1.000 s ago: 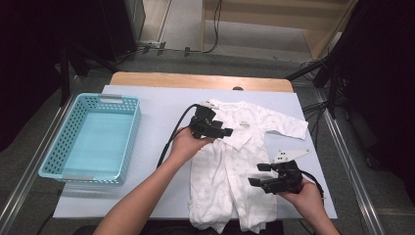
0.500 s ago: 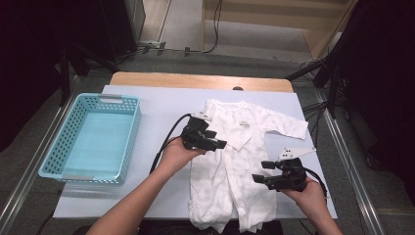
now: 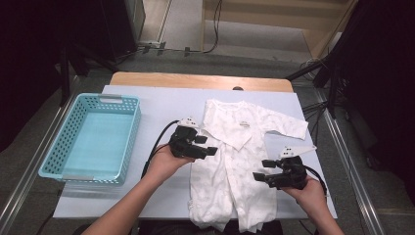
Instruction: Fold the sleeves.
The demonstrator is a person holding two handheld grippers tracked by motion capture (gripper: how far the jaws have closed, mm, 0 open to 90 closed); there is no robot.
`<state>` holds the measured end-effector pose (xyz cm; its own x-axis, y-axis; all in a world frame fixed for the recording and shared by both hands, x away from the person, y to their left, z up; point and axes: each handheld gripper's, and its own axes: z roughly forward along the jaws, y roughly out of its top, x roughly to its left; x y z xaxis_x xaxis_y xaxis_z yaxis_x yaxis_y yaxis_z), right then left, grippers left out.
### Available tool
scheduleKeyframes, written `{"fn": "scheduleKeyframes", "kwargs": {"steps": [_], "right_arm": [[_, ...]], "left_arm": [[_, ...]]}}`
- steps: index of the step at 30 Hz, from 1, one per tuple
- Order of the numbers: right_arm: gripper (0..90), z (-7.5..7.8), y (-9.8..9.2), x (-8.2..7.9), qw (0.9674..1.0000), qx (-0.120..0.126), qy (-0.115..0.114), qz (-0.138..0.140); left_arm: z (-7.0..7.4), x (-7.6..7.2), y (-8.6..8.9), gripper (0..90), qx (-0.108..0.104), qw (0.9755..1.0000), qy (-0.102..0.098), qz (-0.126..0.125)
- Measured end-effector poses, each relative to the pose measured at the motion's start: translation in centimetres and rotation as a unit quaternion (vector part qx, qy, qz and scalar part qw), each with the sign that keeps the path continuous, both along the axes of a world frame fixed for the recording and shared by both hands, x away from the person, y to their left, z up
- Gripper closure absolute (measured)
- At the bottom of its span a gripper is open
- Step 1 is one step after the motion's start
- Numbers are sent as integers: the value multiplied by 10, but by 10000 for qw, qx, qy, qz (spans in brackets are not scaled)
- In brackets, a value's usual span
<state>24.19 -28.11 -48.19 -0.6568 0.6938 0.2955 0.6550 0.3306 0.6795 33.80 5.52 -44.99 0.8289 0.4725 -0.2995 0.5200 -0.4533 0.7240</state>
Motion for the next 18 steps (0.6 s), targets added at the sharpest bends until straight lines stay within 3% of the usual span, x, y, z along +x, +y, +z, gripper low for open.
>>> {"fn": "scheduleKeyframes", "kwargs": {"steps": [18], "right_arm": [[284,2,-3,-1,9999,-14,-50,-88]], "left_arm": [[-3,-19,23,346,-3,10000,-75,-4]]}}
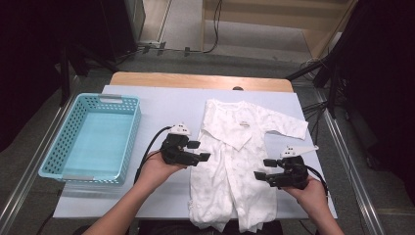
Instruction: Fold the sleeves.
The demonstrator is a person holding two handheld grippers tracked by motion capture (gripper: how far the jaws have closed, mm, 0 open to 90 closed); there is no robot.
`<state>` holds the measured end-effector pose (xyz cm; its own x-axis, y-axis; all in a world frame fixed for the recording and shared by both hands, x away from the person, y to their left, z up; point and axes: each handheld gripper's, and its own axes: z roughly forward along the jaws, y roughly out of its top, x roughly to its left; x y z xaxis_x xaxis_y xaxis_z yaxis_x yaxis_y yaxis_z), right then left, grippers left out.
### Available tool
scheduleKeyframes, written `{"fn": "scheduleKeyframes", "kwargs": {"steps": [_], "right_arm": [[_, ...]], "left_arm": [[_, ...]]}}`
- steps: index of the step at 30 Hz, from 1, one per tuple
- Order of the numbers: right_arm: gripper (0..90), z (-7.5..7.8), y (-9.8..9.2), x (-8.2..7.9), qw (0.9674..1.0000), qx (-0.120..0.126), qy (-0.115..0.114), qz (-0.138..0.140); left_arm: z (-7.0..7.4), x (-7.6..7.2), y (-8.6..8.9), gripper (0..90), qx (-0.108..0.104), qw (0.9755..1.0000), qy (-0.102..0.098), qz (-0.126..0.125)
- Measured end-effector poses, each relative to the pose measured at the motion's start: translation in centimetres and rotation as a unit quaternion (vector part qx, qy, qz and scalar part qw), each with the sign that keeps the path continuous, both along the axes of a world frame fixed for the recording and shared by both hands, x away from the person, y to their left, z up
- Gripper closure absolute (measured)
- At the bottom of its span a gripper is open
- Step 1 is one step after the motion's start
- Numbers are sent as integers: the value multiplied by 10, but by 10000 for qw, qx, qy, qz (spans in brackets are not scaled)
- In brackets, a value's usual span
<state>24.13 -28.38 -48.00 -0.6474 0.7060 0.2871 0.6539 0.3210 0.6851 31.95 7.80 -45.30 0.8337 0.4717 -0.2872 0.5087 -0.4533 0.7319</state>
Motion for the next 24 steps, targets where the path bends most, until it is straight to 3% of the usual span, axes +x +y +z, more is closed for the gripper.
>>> {"fn": "scheduleKeyframes", "kwargs": {"steps": [16,24], "right_arm": [[264,6,-10,16,9994,116,-54,-329],[254,5,-21,35,9982,178,-47,-573]], "left_arm": [[-5,-8,24,345,5,9997,-20,253],[-10,-4,26,345,8,9995,24,329]]}}
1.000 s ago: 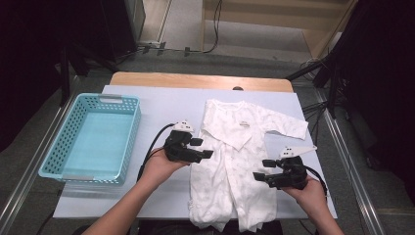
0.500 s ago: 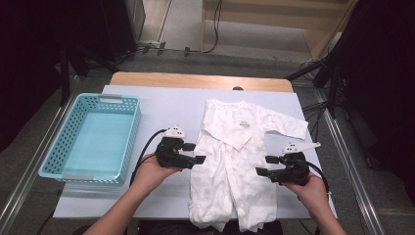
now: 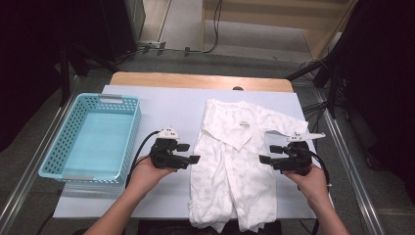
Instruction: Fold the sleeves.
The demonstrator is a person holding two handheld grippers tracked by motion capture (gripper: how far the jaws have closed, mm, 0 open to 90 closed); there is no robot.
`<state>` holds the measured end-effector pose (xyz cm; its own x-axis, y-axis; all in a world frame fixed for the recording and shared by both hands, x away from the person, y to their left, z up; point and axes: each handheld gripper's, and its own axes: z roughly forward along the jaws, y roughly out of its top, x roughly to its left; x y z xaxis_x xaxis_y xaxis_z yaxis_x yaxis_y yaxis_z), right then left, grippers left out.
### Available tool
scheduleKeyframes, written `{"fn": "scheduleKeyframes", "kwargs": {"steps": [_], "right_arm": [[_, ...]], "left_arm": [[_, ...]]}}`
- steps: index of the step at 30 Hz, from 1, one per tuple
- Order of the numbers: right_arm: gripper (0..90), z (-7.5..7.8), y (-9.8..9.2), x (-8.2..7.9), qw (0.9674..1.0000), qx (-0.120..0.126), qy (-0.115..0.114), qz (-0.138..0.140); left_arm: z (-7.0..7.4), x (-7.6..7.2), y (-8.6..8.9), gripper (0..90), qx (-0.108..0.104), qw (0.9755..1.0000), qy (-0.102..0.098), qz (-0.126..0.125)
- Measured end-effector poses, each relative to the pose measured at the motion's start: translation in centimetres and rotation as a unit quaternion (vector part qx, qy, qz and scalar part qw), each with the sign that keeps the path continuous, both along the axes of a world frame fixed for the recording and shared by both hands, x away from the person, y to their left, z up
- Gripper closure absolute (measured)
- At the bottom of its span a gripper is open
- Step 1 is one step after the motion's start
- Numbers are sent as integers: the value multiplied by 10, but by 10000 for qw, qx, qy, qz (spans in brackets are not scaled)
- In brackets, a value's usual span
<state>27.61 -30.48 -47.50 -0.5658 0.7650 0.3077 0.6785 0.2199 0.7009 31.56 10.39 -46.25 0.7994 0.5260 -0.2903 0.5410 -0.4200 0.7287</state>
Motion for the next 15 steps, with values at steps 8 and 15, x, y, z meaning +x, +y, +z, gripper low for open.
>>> {"fn": "scheduleKeyframes", "kwargs": {"steps": [8,15], "right_arm": [[260,-5,-11,19,9995,-165,69,-244],[267,-8,-17,33,9989,-246,85,-389]], "left_arm": [[-3,1,1,345,29,10000,10,13],[-4,3,4,345,-14,10000,11,70]]}}
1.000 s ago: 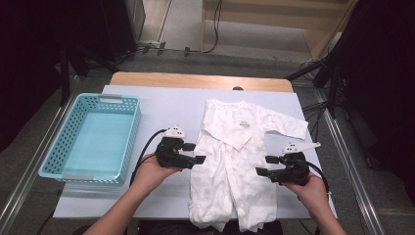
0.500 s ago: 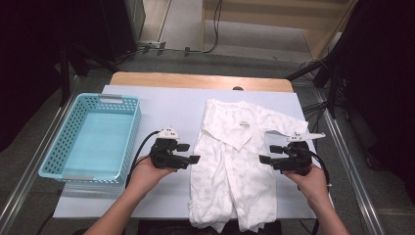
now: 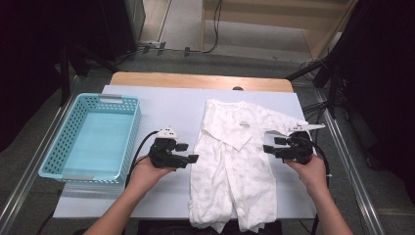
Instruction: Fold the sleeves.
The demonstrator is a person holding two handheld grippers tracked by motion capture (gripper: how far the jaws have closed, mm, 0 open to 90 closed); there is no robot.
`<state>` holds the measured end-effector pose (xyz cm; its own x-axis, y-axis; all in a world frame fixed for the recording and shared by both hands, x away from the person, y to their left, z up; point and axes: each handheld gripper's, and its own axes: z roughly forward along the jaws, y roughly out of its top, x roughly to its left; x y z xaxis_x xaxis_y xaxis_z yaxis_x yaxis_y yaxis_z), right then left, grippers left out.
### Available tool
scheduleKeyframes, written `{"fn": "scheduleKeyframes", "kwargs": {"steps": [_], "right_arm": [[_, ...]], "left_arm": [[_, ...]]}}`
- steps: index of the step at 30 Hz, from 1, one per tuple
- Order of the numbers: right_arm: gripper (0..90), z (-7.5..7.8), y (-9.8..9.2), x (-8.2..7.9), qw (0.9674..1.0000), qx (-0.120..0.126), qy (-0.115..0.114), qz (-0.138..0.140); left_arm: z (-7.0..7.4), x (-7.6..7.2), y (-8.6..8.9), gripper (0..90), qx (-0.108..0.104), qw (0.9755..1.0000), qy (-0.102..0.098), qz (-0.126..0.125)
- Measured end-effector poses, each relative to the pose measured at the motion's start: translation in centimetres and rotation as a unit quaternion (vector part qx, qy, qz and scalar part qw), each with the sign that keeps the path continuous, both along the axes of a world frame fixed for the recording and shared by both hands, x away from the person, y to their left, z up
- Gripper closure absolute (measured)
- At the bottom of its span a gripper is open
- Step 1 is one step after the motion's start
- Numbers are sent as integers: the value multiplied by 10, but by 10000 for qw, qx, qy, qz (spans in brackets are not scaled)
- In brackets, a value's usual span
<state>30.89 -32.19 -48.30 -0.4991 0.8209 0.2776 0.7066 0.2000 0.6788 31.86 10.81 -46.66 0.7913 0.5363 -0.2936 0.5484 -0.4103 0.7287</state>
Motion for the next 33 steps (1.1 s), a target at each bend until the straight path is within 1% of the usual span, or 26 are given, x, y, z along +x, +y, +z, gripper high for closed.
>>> {"fn": "scheduleKeyframes", "kwargs": {"steps": [5,8,11,20,27,29,31,33], "right_arm": [[273,-3,-5,11,9999,-17,15,-108],[275,-4,-9,15,9998,-51,52,-175],[276,-5,-12,18,9997,-82,76,-232],[284,-8,-29,33,9987,-154,147,-472],[292,-10,-41,43,9978,-195,206,-602],[295,-11,-45,45,9977,-133,223,-628],[296,-11,-47,46,9977,-170,235,-615],[296,-11,-50,48,9975,-150,235,-657]], "left_arm": [[-1,1,0,345,-1,10000,0,4],[-1,1,0,345,42,10000,-1,13],[-2,1,0,345,33,10000,13,20],[-3,0,0,345,34,10000,-2,20],[-5,-3,4,345,20,10000,-19,66],[-5,-5,5,345,31,10000,-20,70],[-5,-7,6,345,21,10000,-26,87],[-5,-8,7,345,28,9999,-25,103]]}}
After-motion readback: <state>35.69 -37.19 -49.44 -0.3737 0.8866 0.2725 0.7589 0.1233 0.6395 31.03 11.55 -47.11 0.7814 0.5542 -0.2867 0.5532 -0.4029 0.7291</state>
